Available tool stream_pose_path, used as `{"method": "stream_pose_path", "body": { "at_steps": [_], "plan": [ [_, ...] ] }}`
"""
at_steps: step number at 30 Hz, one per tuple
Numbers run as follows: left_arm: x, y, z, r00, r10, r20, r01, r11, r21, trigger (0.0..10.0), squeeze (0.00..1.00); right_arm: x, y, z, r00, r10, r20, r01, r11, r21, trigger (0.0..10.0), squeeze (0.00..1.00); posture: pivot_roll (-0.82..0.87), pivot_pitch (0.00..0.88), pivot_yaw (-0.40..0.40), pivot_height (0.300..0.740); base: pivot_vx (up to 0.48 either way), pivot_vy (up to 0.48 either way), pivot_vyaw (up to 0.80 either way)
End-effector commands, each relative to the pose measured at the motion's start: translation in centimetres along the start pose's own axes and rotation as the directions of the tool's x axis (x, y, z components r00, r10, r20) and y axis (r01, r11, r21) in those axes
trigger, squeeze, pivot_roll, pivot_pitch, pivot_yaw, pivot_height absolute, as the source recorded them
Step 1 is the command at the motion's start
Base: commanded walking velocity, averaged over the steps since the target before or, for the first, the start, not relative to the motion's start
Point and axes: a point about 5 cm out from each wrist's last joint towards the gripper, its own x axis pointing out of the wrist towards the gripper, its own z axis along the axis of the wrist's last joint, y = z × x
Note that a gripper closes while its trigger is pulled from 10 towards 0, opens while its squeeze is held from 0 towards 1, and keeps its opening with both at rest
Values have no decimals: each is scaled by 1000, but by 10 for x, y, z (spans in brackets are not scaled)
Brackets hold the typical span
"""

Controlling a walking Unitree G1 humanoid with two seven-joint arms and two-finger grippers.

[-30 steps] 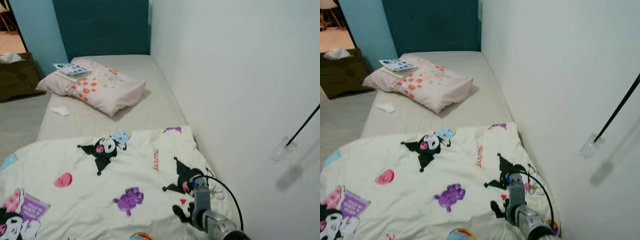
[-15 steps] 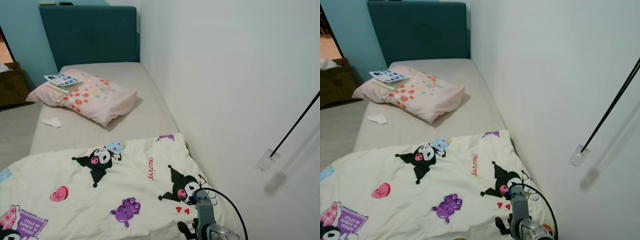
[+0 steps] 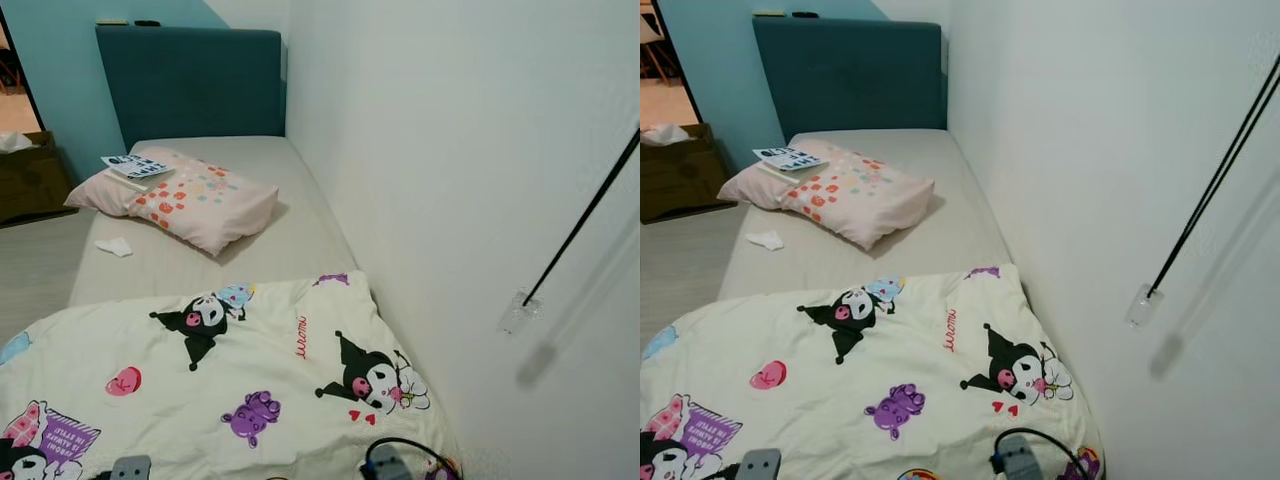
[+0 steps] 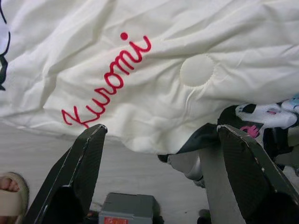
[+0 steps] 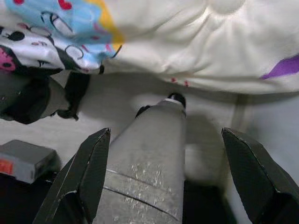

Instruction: Clean up the room

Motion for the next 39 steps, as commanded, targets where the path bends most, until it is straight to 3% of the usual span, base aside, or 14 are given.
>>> {"method": "stream_pose_path", "body": {
  "at_steps": [1, 6, 18, 39],
  "plan": [
    [0, -7, -8, 999, -8, -33, 9, 1000, 22, 10000, 0, -1, -4, -6, 1000, -19, -11, 19, 1000, 2, 10000, 0, -17, 0, -85, 740, 0, 0, 0],
    [-2, -8, -16, 998, -2, -57, 5, 999, 45, 10000, 0, -2, -8, -12, 999, -34, -19, 35, 999, 26, 10000, 0, -22, 0, -84, 740, 0, 0, 0],
    [-2, -6, -15, 998, 16, -58, -13, 999, 47, 10000, 0, -2, -7, -15, 1000, -12, -12, 12, 1000, 8, 10000, 0, -11, 0, -90, 740, 0, 0, 181],
    [-2, -5, -18, 997, 20, -70, -16, 998, 62, 10000, 0, -2, -6, -21, 1000, -9, -23, 9, 1000, 0, 10000, 0, -8, 0, -89, 740, -259, 338, 0]
  ]
}}
